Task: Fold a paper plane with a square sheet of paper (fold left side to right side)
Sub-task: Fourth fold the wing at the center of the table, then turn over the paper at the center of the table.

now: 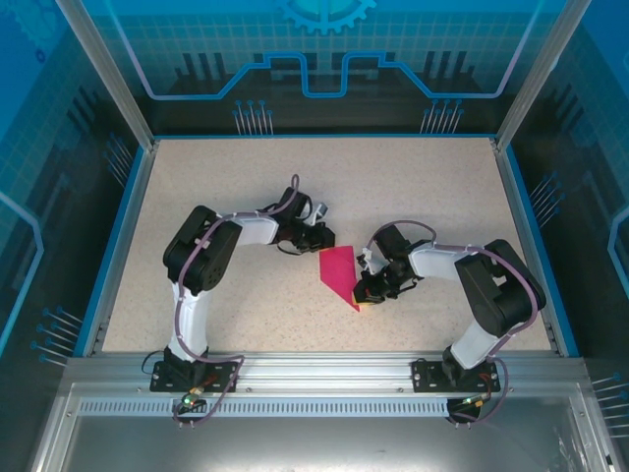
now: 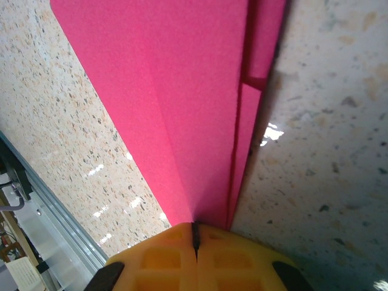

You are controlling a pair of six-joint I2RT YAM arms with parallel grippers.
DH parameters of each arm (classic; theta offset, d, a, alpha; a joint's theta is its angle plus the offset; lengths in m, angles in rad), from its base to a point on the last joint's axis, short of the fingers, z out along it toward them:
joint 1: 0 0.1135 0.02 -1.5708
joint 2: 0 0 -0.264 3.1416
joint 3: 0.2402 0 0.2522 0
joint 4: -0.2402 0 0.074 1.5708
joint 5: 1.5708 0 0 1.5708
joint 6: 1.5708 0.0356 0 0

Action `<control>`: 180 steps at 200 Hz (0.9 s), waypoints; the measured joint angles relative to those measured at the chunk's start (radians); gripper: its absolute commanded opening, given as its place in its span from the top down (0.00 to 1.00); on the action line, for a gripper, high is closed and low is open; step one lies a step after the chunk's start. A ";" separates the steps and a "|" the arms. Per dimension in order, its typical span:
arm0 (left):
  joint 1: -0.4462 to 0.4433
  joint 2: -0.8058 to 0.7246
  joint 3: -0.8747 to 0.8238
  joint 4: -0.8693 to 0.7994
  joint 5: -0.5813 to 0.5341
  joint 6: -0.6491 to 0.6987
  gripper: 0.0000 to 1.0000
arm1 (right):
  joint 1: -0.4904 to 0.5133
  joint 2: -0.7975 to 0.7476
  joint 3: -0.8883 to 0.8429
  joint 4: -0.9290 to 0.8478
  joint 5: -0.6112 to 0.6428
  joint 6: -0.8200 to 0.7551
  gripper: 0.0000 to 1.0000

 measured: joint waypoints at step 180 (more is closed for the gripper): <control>0.008 -0.363 -0.345 0.161 -0.031 -0.206 0.48 | -0.036 -0.488 -0.105 0.128 0.211 0.037 0.13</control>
